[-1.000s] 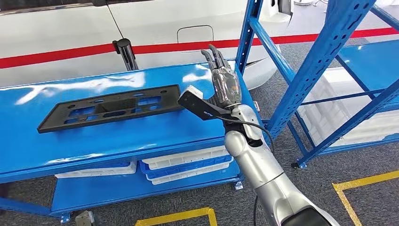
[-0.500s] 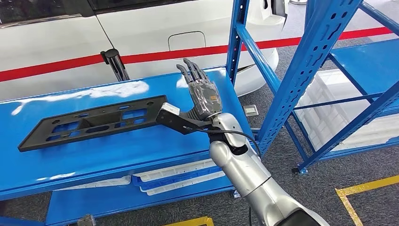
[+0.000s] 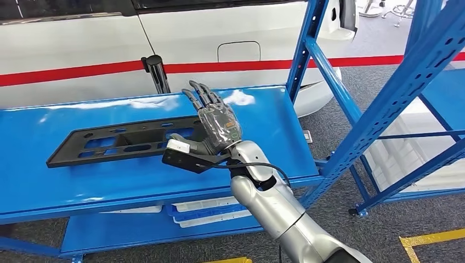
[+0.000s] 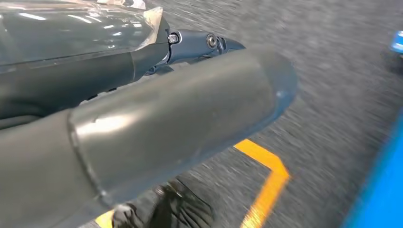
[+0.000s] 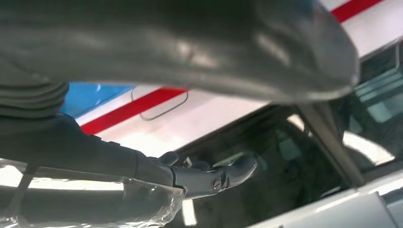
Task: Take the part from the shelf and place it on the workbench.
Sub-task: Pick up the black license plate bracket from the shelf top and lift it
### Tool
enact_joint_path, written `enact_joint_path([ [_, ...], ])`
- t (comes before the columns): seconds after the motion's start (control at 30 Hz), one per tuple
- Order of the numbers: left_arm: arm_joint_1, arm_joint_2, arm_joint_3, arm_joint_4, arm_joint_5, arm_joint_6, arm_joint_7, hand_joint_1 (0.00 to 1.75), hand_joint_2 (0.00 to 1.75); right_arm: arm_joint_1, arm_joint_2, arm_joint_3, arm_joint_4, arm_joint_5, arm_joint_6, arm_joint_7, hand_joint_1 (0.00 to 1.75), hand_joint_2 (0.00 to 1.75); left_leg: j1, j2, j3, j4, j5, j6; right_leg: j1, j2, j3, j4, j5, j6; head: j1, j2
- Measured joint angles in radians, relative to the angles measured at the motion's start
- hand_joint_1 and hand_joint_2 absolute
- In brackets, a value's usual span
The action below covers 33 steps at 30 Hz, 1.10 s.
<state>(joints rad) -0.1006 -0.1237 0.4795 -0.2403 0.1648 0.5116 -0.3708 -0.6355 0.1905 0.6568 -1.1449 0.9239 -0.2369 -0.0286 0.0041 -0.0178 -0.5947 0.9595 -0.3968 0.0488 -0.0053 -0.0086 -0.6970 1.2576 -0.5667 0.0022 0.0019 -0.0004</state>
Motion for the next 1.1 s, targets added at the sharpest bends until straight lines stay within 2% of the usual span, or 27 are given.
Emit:
enact_joint_path([
  [0.03, 0.006, 0.002, 0.001, 0.004, 0.003, 0.007, 0.014, 0.00, 0.00, 0.003, 0.001, 0.006, 0.003, -0.002, 0.002, -0.003, 0.00, 0.00, 0.000, -0.009, -0.001, 0.001, 0.000, 0.000, -0.003, 0.001, -0.010, 0.022, -0.004, 0.006, 0.000, 0.000],
  [0.07, 0.011, 0.003, 0.002, 0.007, 0.007, 0.012, 0.029, 0.00, 0.00, 0.004, 0.004, 0.012, 0.005, -0.003, 0.003, -0.005, 0.00, 0.00, 0.000, -0.019, -0.001, 0.001, 0.000, -0.001, -0.006, 0.002, 0.000, 0.002, 0.008, 0.015, 0.000, 0.000],
  [0.13, 0.017, 0.005, 0.004, 0.013, 0.018, 0.022, 0.063, 0.00, 0.00, 0.002, 0.012, 0.022, 0.008, -0.004, 0.004, -0.007, 0.00, 0.00, 0.000, -0.040, -0.002, 0.005, -0.002, -0.005, -0.013, 0.019, 0.070, -0.134, 0.058, 0.033, 0.001, 0.000],
  [0.17, 0.019, 0.005, 0.005, 0.015, 0.018, 0.029, 0.083, 0.00, 0.00, 0.000, 0.018, 0.027, 0.008, -0.005, 0.005, -0.008, 0.00, 0.00, -0.002, -0.050, -0.005, 0.011, -0.005, -0.010, -0.015, 0.031, 0.104, -0.199, 0.080, 0.035, 0.000, 0.000],
  [0.2, 0.019, 0.005, 0.005, 0.017, 0.015, 0.039, 0.103, 0.00, 0.00, -0.002, 0.023, 0.032, 0.009, -0.006, 0.007, -0.008, 0.00, 0.00, -0.002, -0.058, -0.008, 0.017, -0.007, -0.016, -0.015, 0.040, 0.126, -0.242, 0.092, 0.033, -0.001, 0.000],
  [0.23, 0.021, 0.006, 0.005, 0.019, 0.008, 0.050, 0.125, 0.00, 0.00, -0.003, 0.027, 0.037, 0.010, -0.007, 0.008, -0.009, 0.00, 0.00, -0.002, -0.065, -0.012, 0.021, -0.009, -0.023, -0.013, 0.045, 0.135, -0.257, 0.096, 0.027, -0.002, 0.000],
  [0.3, 0.027, 0.008, 0.005, 0.024, -0.006, 0.072, 0.172, 0.00, 0.00, -0.004, 0.036, 0.048, 0.012, -0.008, 0.011, -0.009, 0.00, 0.00, 0.004, -0.073, -0.016, 0.025, -0.011, -0.038, -0.012, 0.035, 0.138, -0.260, 0.100, 0.013, -0.002, 0.000],
  [0.37, 0.032, 0.010, 0.004, 0.028, -0.015, 0.090, 0.212, 0.00, 0.00, -0.006, 0.051, 0.059, 0.012, -0.008, 0.016, -0.009, 0.00, 0.00, 0.007, -0.049, -0.028, 0.051, -0.027, -0.049, -0.017, 0.024, 0.143, -0.265, 0.104, 0.000, -0.007, 0.000],
  [0.4, 0.033, 0.011, 0.004, 0.030, -0.017, 0.095, 0.226, 0.00, 0.00, -0.007, 0.058, 0.064, 0.012, -0.008, 0.019, -0.009, 0.00, 0.00, 0.009, -0.030, -0.047, 0.089, -0.049, -0.054, -0.020, 0.018, 0.145, -0.268, 0.105, -0.006, -0.011, 0.000],
  [0.47, 0.032, 0.011, 0.004, 0.033, -0.021, 0.104, 0.248, 0.00, 0.00, -0.007, 0.067, 0.075, 0.014, -0.009, 0.023, -0.009, 0.00, 0.00, 0.014, 0.002, -0.109, 0.212, -0.108, -0.065, -0.016, 0.002, 0.147, -0.268, 0.102, -0.013, -0.018, 0.000],
  [0.5, 0.032, 0.011, 0.004, 0.034, -0.021, 0.107, 0.256, 0.00, 0.00, -0.006, 0.069, 0.080, 0.016, -0.009, 0.024, -0.010, 0.00, 0.00, 0.017, 0.008, -0.140, 0.269, -0.129, -0.070, -0.014, -0.007, 0.147, -0.268, 0.100, -0.014, -0.018, 0.000],
  [0.53, 0.032, 0.011, 0.004, 0.035, -0.021, 0.111, 0.263, 0.00, 0.00, -0.004, 0.072, 0.086, 0.018, -0.009, 0.025, -0.011, 0.00, 0.00, 0.021, 0.012, -0.157, 0.299, -0.133, -0.074, -0.013, -0.016, 0.147, -0.268, 0.099, -0.016, -0.018, 0.000],
  [0.57, 0.034, 0.011, 0.004, 0.035, -0.021, 0.114, 0.268, 0.00, 0.00, -0.003, 0.076, 0.091, 0.020, -0.009, 0.026, -0.013, 0.00, 0.00, 0.024, 0.016, -0.155, 0.289, -0.119, -0.077, -0.012, -0.024, 0.148, -0.268, 0.097, -0.016, -0.019, 0.000],
  [0.6, 0.034, 0.011, 0.004, 0.035, -0.020, 0.117, 0.271, 0.00, 0.00, -0.003, 0.081, 0.095, 0.021, -0.009, 0.026, -0.016, 0.00, 0.00, 0.026, 0.023, -0.133, 0.244, -0.091, -0.078, -0.012, -0.032, 0.149, -0.268, 0.095, -0.014, -0.018, 0.000],
  [0.63, 0.034, 0.011, 0.004, 0.035, -0.020, 0.118, 0.273, 0.00, 0.00, -0.003, 0.086, 0.098, 0.022, -0.009, 0.027, -0.018, 0.00, 0.00, 0.028, 0.038, -0.096, 0.175, -0.059, -0.079, -0.012, -0.038, 0.153, -0.267, 0.093, -0.011, -0.019, 0.000],
  [0.7, 0.031, 0.010, 0.004, 0.035, -0.020, 0.120, 0.275, 0.00, 0.00, -0.005, 0.097, 0.101, 0.022, -0.010, 0.030, -0.023, 0.00, 0.00, 0.025, 0.063, -0.037, 0.068, -0.022, -0.074, -0.006, -0.051, 0.158, -0.268, 0.085, 0.001, -0.017, 0.000],
  [0.73, 0.030, 0.009, 0.004, 0.035, -0.019, 0.120, 0.275, 0.00, 0.00, -0.007, 0.101, 0.103, 0.022, -0.010, 0.034, -0.026, 0.00, 0.00, 0.021, 0.068, -0.025, 0.045, -0.019, -0.069, -0.003, -0.056, 0.161, -0.268, 0.081, 0.007, -0.016, 0.000],
  [0.8, 0.030, 0.009, 0.004, 0.035, -0.015, 0.120, 0.276, 0.00, 0.00, -0.009, 0.110, 0.111, 0.025, -0.013, 0.041, -0.033, 0.00, 0.00, 0.013, 0.051, -0.025, 0.042, -0.023, -0.053, -0.001, -0.070, 0.166, -0.271, 0.076, 0.019, -0.012, 0.000],
  [0.83, 0.031, 0.009, 0.004, 0.035, -0.012, 0.120, 0.275, 0.00, 0.00, -0.009, 0.115, 0.116, 0.026, -0.014, 0.043, -0.035, 0.00, 0.00, 0.012, 0.043, -0.022, 0.038, -0.022, -0.046, -0.002, -0.071, 0.167, -0.268, 0.071, 0.025, -0.012, 0.000],
  [0.87, 0.032, 0.008, 0.004, 0.035, -0.010, 0.119, 0.275, 0.00, 0.00, -0.009, 0.121, 0.120, 0.027, -0.016, 0.045, -0.038, 0.00, 0.00, 0.011, 0.036, -0.018, 0.034, -0.020, -0.038, -0.003, -0.061, 0.163, -0.253, 0.060, 0.028, -0.011, 0.000],
  [0.93, 0.032, 0.007, 0.004, 0.035, -0.009, 0.117, 0.274, 0.00, 0.00, -0.011, 0.128, 0.125, 0.029, -0.027, 0.052, -0.044, 0.00, 0.00, 0.012, 0.025, -0.012, 0.028, -0.018, -0.023, -0.004, -0.026, 0.122, -0.164, 0.017, 0.021, -0.009, 0.000],
  [1.0, 0.031, 0.006, 0.004, 0.034, -0.009, 0.114, 0.274, 0.00, 0.00, -0.009, 0.129, 0.126, 0.033, -0.044, 0.064, -0.049, 0.00, 0.00, 0.008, 0.012, -0.011, 0.029, -0.020, -0.013, -0.005, -0.003, 0.046, -0.021, -0.037, 0.009, -0.007, 0.000],
  [1.03, 0.031, 0.007, 0.004, 0.034, -0.009, 0.113, 0.273, 0.00, 0.00, -0.005, 0.128, 0.127, 0.037, -0.052, 0.070, -0.051, 0.00, 0.00, 0.007, 0.004, -0.011, 0.029, -0.021, -0.011, -0.004, 0.002, 0.011, 0.036, -0.053, 0.007, -0.006, 0.000],
  [1.07, 0.031, 0.006, 0.004, 0.034, -0.009, 0.111, 0.273, 0.00, 0.00, -0.003, 0.128, 0.128, 0.041, -0.059, 0.074, -0.053, 0.00, 0.00, 0.005, -0.002, -0.010, 0.029, -0.022, -0.010, -0.004, 0.004, -0.009, 0.059, -0.054, 0.010, -0.006, 0.000],
  [1.1, 0.032, 0.006, 0.004, 0.035, -0.009, 0.109, 0.273, 0.00, 0.00, -0.001, 0.129, 0.129, 0.045, -0.066, 0.077, -0.055, 0.00, 0.00, 0.002, -0.009, -0.009, 0.029, -0.023, -0.010, -0.003, 0.006, -0.009, 0.042, -0.038, 0.015, -0.006, 0.000],
])
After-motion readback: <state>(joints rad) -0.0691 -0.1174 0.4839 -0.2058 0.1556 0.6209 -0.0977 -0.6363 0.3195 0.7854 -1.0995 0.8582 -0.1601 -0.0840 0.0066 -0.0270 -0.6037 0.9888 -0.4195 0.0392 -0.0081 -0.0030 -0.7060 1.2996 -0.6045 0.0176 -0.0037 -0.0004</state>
